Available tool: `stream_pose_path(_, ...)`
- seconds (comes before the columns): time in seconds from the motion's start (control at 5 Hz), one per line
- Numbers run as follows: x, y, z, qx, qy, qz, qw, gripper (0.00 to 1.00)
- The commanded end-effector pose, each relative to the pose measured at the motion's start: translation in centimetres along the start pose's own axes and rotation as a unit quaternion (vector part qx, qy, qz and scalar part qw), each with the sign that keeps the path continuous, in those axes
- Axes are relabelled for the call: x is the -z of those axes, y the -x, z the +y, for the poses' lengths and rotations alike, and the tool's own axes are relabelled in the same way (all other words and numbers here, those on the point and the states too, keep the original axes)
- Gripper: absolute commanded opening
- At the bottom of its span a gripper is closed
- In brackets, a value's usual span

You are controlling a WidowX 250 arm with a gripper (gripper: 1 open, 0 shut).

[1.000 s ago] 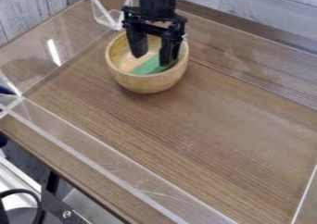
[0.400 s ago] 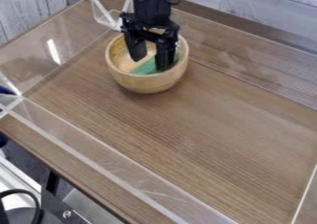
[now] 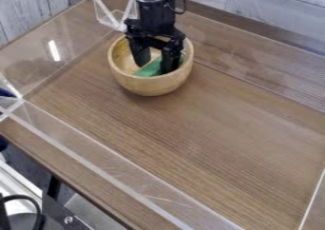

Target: Remove the green block from inside the brown bowl and put it on the table

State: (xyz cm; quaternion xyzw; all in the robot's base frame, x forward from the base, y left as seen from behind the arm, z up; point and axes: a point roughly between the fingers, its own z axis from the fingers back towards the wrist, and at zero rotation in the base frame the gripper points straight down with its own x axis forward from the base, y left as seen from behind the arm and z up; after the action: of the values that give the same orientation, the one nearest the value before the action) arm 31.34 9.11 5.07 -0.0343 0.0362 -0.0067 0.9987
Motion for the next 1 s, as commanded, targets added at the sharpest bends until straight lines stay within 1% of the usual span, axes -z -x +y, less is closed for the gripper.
stream_pose_path(0.0,-2.3,-2.2,0.3,0.020,-0.016,-0.036,0.9990,0.00)
stream_pose_path(0.2,-1.9,-2.1,-0.4,0.019,-0.025,-0.037,0.9988,1.00)
stream_pose_path(0.4,-1.7,-1.9,-1.1,0.016,-0.033,-0.039,0.9986,1.00)
stream_pose_path(0.6,-1.1,-2.9,-0.5,0.024,-0.029,-0.046,0.9982,1.00)
stream_pose_path(0.8,0.2,-3.0,-0.5,0.020,-0.031,-0.037,0.9986,0.00)
